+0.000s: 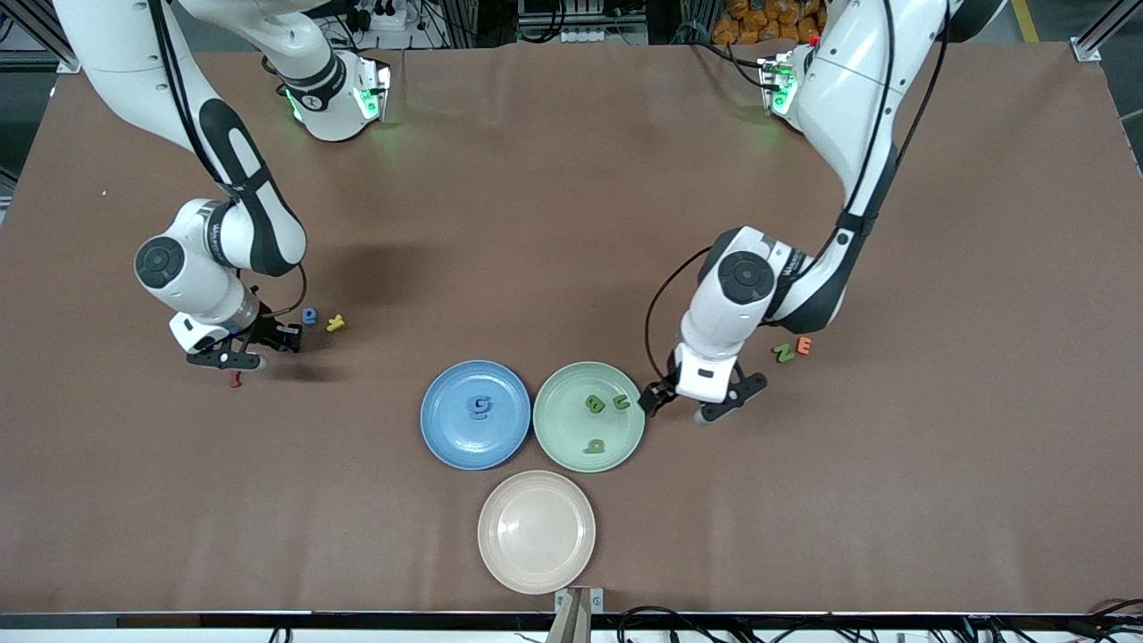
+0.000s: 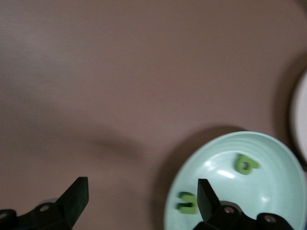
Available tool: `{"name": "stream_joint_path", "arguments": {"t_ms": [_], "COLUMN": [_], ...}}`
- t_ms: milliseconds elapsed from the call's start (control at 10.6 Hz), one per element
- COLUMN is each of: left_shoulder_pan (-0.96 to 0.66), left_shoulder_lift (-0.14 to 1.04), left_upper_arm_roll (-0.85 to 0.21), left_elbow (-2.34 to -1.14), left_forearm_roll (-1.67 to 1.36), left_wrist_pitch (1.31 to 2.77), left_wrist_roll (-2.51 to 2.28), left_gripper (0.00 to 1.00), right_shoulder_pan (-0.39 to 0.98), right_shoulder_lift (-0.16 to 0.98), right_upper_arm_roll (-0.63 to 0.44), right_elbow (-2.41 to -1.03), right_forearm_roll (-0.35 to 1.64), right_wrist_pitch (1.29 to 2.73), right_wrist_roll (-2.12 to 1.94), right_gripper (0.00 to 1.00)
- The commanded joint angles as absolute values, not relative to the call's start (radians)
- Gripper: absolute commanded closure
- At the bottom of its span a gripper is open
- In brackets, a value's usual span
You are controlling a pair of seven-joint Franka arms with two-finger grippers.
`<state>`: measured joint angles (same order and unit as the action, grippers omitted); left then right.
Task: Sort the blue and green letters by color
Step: 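Carry the green B onto the green plate with the left gripper and release, then carry the blue X onto the blue plate with the right gripper and release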
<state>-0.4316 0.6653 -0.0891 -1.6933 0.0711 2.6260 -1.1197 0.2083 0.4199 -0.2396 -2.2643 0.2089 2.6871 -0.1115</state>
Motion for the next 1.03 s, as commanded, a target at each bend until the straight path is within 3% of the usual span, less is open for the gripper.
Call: {"name": "stream_joint_path", "arguments": {"t_ms": [0, 940], "left_shoulder_pan": [-0.358, -0.213], "left_shoulder_lift": [0.497, 0.463], "left_upper_arm_roll": [-0.094, -0.097], "left_elbow": [-1.943, -2.147], "left_forearm_roll": [0.097, 0.13], "left_wrist_pitch": [2.622, 2.678], "left_wrist_roll": [-1.08, -0.847], "left_gripper": [0.0, 0.0], "right_shoulder_pan": [0.213, 0.485], "right_shoulder_lift": [0.399, 0.52], "right_upper_arm_roll": [-0.232, -0.23], "right_elbow": [-2.119, -1.827], "right_forearm_roll": [0.221, 0.222], "right_wrist_pitch": [2.495, 2.451], "right_wrist_roll": [-0.075, 0.334], "right_gripper": [0.89, 0.89]}}
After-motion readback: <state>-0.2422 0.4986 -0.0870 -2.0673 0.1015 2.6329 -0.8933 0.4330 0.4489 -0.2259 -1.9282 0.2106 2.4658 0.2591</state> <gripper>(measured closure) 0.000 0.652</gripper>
